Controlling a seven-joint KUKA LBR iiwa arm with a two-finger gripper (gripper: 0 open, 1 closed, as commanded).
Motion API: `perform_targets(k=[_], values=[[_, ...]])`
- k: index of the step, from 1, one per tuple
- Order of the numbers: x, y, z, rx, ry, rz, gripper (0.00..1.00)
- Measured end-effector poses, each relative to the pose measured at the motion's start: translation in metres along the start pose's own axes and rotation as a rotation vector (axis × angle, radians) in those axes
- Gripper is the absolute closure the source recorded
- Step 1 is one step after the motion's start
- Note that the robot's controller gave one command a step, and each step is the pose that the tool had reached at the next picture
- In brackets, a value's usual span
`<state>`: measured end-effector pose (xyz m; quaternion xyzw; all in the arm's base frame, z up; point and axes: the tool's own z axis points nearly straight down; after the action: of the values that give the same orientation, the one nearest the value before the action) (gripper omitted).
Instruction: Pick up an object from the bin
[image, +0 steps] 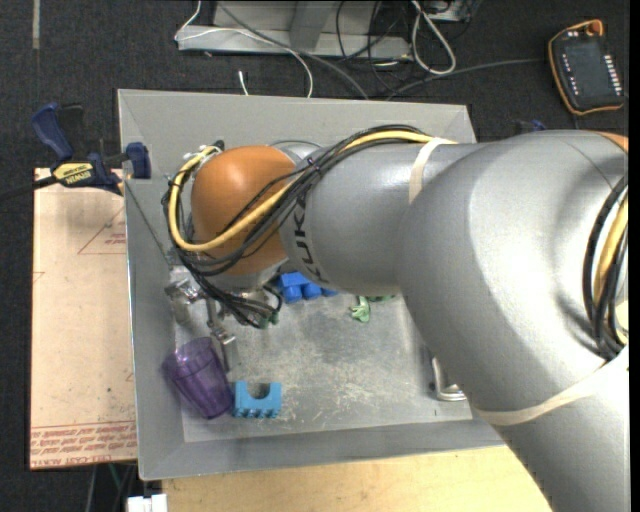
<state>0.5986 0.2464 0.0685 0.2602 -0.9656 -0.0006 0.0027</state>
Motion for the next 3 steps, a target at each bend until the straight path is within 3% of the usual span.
perform_targets(k=[1, 2, 3], values=[[-0.008, -0.003, -0.053, 0.002, -0.013, -0.001, 0.00], [0.025, 0.019, -0.031, -0.003, 0.002, -0.296, 0.00], [0.036, 0.020, -0.005, 0.006, -0.012, -0.447, 0.00]])
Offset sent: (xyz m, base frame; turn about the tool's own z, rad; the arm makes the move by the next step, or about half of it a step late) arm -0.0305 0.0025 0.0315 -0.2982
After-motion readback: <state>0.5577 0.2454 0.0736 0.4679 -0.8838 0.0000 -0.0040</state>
